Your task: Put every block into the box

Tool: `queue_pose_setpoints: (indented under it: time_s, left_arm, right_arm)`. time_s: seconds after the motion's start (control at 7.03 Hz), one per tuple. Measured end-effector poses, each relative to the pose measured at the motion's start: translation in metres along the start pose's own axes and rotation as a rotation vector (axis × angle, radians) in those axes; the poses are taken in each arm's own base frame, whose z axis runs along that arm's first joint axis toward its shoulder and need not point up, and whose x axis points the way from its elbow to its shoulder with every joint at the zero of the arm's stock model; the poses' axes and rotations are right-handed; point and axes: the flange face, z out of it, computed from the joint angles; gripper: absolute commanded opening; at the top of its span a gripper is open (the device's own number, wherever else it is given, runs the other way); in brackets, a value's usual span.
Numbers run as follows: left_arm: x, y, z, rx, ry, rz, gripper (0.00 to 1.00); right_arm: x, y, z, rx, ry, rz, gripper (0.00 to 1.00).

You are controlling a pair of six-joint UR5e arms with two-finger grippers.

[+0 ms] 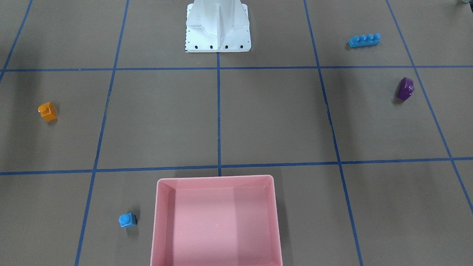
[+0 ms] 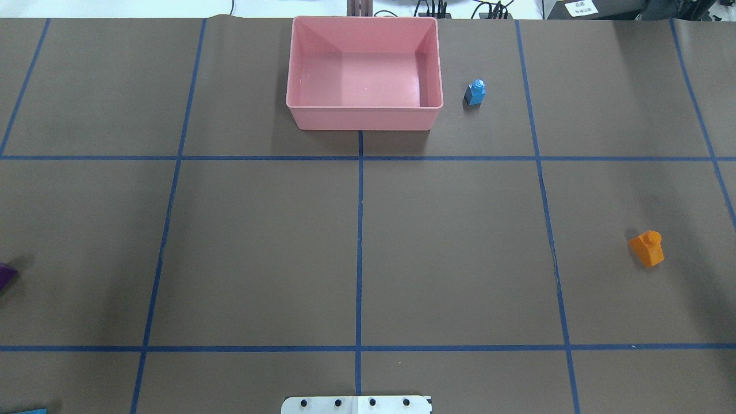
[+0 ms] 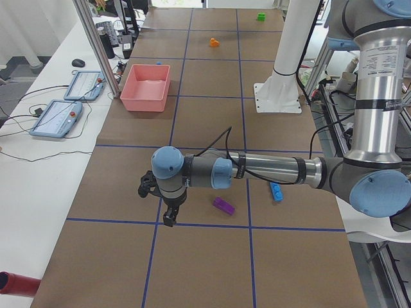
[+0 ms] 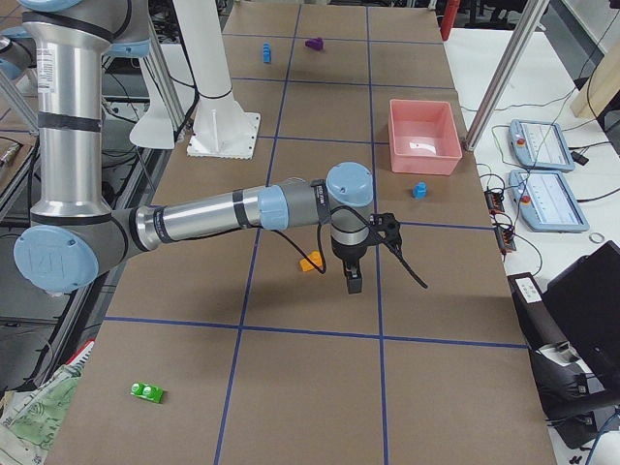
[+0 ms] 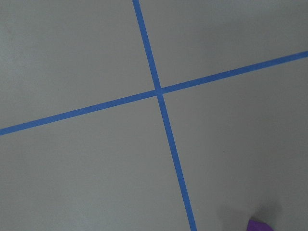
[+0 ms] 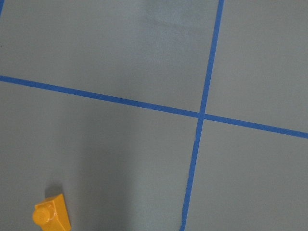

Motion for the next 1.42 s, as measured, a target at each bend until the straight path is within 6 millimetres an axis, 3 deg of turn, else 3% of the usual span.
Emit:
queue_pose_setpoints:
  time_s: [0.28, 0.57, 0.85, 1.14, 1.28, 1.42]
  left_arm:
    - [0.003, -0.003, -0.004, 0.008, -0.002, 0.011, 1.00]
    - [0.014, -0.013, -0.017, 0.034, -0.009, 0.041, 1.00]
    - [0.019, -0.019, -0.023, 0.051, -0.012, 0.053, 1.00]
    - [0.021, -0.032, -0.026, 0.091, -0.018, 0.094, 1.00]
    - [0.020, -0.035, -0.026, 0.107, -0.020, 0.110, 1.00]
    - [0.020, -0.036, -0.026, 0.113, -0.021, 0.117, 1.00]
  right_arm:
    - [-0.006, -0.003, -0.006, 0.014, -0.003, -0.013, 1.00]
    - [-0.023, -0.007, -0.025, 0.056, -0.008, -0.047, 1.00]
    - [-0.037, -0.023, -0.032, 0.079, -0.023, -0.070, 1.00]
    - [-0.048, -0.030, -0.028, 0.080, -0.058, -0.098, 1.00]
    - [-0.061, -0.032, -0.019, 0.081, -0.078, -0.145, 1.00]
    - [-0.087, -0.039, -0.001, 0.075, -0.099, -0.230, 1.00]
